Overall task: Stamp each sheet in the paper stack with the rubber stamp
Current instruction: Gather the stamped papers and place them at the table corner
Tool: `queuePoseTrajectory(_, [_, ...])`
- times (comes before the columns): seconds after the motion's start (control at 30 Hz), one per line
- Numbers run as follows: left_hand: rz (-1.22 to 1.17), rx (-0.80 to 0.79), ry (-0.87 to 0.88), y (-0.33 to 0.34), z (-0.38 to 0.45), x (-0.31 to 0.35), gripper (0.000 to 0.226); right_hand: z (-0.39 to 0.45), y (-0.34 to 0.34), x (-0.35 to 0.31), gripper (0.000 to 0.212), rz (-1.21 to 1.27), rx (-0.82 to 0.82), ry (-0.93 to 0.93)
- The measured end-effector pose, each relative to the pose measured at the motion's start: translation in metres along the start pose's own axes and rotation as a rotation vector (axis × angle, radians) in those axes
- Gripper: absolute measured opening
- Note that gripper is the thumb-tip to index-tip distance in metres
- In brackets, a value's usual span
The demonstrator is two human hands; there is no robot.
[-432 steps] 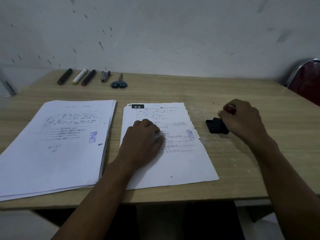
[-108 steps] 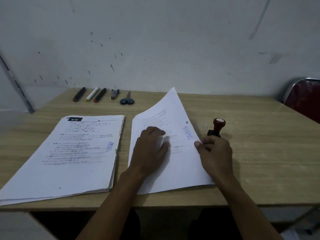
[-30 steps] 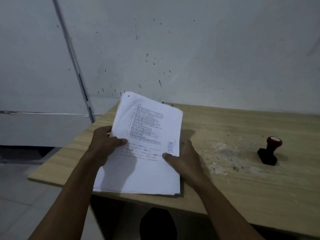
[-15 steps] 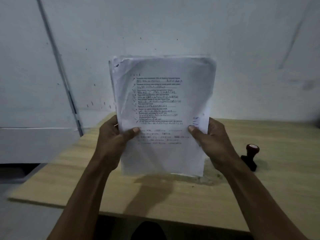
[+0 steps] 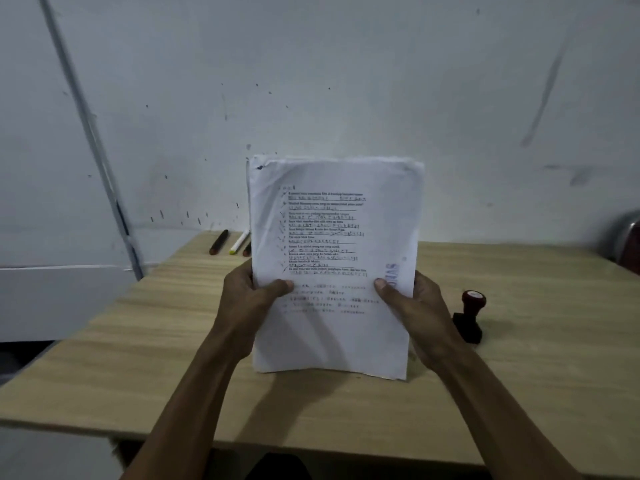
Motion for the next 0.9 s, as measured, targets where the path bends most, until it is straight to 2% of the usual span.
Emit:
queuePoseTrajectory(0.43, [-0.036, -0.017, -0.006, -0.003, -0.005, 0.001, 0.042, 0.0, 0.004, 0.003, 0.034, -0.012, -0.069, -0.035])
queuePoseTrajectory(0.9, [-0.037, 0.003, -0.001, 0.014, -0.004, 0.022, 0.036, -0.003, -0.01, -0.022, 0.031, -0.118, -0.035, -0.045])
Point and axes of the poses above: each hand's wrist, its own z-axis towards the middle knuckle, its own y-axis out of the palm, x = y × z, the point moved 6 cm from there along z, towards the middle knuckle, and after that the axes turned 5 degrees about y, right-handed, at the moved point
